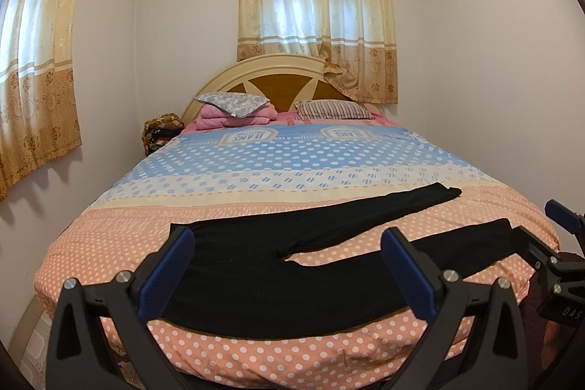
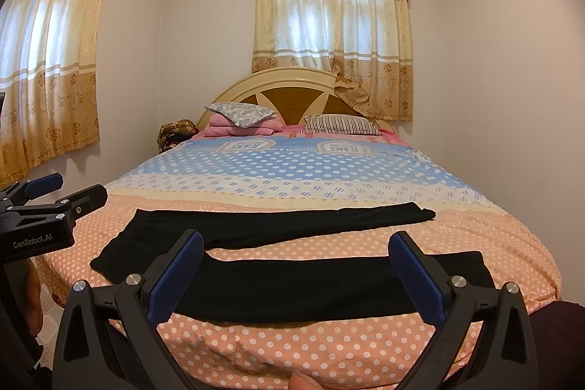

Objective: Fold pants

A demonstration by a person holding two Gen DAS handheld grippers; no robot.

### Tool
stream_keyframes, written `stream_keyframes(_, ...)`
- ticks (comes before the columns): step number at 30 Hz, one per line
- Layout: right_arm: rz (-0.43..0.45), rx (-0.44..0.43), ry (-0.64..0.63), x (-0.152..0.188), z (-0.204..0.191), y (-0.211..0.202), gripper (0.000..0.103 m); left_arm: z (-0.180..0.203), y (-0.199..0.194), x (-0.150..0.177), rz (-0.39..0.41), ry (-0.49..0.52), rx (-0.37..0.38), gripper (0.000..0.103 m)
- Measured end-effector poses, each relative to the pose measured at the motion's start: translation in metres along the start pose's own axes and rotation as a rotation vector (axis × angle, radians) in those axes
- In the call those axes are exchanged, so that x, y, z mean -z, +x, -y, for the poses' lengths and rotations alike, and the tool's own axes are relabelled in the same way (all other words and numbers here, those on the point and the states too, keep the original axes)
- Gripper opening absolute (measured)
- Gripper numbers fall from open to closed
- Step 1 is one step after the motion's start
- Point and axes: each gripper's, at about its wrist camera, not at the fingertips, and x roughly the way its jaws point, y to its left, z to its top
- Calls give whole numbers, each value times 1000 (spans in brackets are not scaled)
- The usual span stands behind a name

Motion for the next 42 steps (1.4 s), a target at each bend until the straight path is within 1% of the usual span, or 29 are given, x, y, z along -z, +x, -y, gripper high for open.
stream_keyframes(42, -12, -6, -5, 4, -5, 2, 102, -3, 0, 1, -5, -1, -1, 103)
